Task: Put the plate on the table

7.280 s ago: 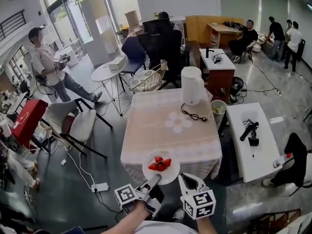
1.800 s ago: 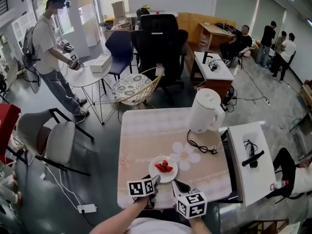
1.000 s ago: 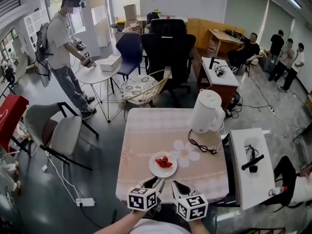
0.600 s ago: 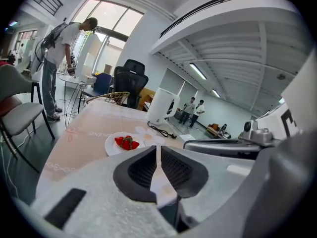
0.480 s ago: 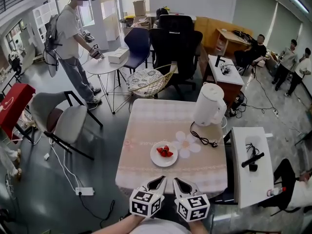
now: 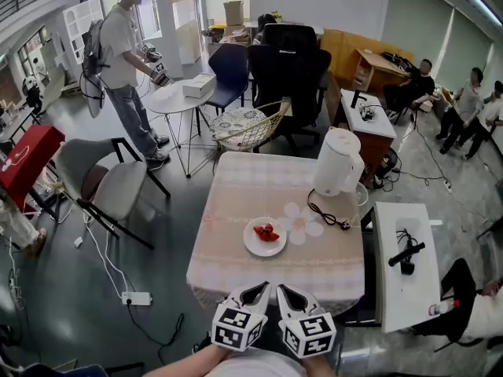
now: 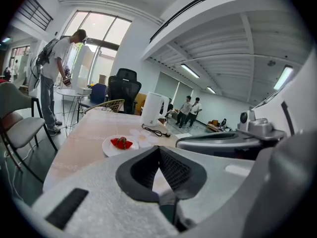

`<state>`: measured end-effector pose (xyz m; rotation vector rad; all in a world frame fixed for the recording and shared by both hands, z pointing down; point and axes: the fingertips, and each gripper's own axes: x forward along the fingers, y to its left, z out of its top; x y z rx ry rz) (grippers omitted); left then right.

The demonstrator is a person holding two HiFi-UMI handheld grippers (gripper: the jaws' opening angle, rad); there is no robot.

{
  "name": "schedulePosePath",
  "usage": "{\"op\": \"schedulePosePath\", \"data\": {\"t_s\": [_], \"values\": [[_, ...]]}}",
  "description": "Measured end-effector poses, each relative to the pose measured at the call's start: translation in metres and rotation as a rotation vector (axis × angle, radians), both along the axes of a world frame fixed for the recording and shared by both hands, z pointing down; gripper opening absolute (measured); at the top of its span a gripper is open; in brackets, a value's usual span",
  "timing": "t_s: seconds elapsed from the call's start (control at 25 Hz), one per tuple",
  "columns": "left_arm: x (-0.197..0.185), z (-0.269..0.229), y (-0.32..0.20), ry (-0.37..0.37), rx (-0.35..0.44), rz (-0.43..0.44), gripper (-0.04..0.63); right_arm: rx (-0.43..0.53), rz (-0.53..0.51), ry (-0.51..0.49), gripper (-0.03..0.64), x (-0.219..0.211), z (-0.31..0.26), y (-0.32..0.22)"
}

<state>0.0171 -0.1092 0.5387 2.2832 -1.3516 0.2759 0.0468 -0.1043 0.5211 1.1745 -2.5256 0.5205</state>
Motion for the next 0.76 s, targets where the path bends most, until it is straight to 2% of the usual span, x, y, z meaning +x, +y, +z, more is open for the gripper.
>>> {"op": "schedulePosePath", "data": {"t_s": [0.76], "values": [[-0.0035, -0.0018, 0.0046, -0.007, 0.006, -0.029, 0.006, 0.000, -0.028, -0.002, 0.003, -0.0016, -0.0017, 0.0032]]}}
